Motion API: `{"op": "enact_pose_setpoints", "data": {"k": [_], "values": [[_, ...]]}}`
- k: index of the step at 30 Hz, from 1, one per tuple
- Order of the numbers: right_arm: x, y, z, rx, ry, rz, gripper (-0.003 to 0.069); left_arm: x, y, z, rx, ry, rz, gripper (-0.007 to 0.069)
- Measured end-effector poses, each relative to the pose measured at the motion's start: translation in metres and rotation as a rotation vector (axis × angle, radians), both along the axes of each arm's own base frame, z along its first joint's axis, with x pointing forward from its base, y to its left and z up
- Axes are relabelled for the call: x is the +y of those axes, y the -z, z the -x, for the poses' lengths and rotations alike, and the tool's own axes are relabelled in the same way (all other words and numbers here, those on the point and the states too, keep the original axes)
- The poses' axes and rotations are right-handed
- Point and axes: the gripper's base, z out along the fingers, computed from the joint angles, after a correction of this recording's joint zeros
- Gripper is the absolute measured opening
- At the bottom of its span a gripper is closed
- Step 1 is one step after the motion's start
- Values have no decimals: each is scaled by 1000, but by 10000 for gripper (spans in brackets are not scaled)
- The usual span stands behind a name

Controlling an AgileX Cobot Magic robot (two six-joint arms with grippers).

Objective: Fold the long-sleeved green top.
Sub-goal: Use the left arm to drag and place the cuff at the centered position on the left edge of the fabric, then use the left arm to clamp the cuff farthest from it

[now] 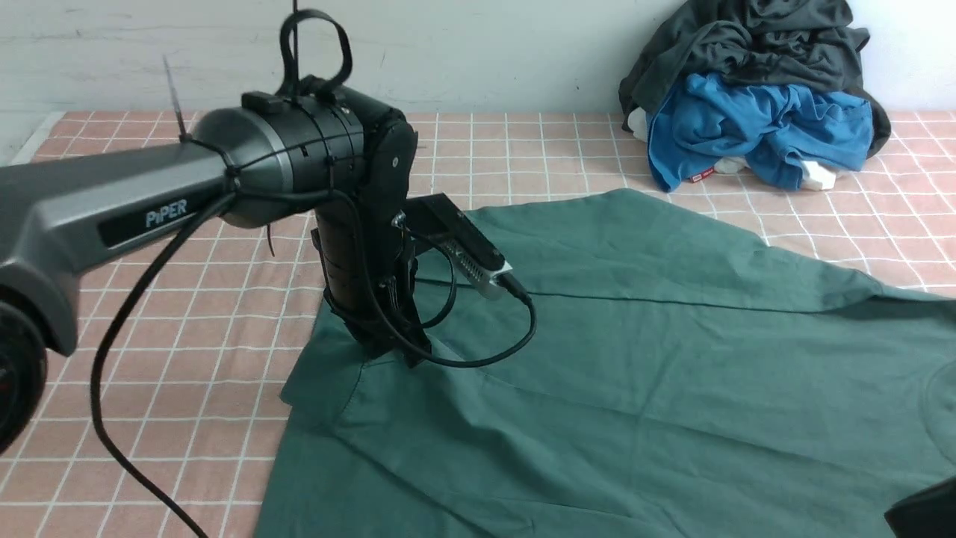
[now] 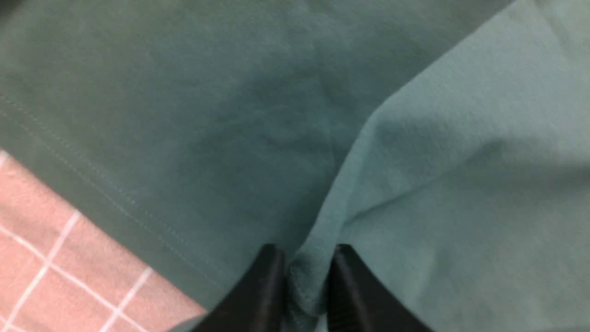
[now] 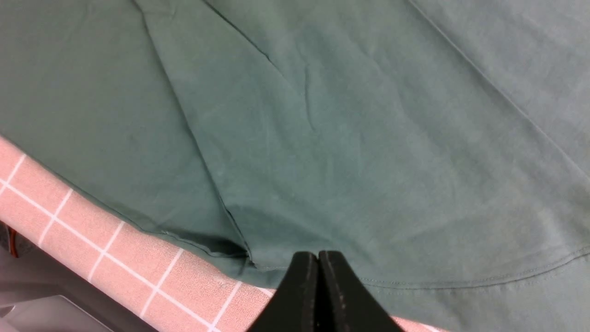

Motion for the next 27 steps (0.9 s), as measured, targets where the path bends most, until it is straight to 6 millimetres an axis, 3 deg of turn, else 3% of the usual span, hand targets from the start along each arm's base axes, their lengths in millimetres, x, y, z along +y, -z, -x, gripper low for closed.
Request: {"op": "enact_pose_setpoints", "data": {"k": [4, 6, 7, 9, 13, 17, 22, 27], "values": [[0, 0, -1, -8, 2, 3, -14, 2, -4, -8, -48, -70, -28, 328], [-1, 0, -2, -21, 4, 11, -14, 3, -20, -18, -108, -139, -34, 465], [-1, 0, -2, -22, 4, 13, -14, 3, -22, -19, -109, -144, -35, 474], [-2, -1, -4, -45, 9, 23, -14, 7, -36, -33, -157, -171, -23, 564], [-3, -2, -6, -77, 15, 29, -14, 14, -32, -58, -195, -146, -26, 593], [-3, -3, -8, -100, 20, 25, -14, 18, -1, -83, -201, -109, -41, 555], [-4, -4, -10, -120, 23, 35, -14, 12, 35, -99, -213, -87, -32, 486], [-5, -4, -11, -130, 23, 54, -14, 7, 46, -110, -264, -74, -3, 439]]}}
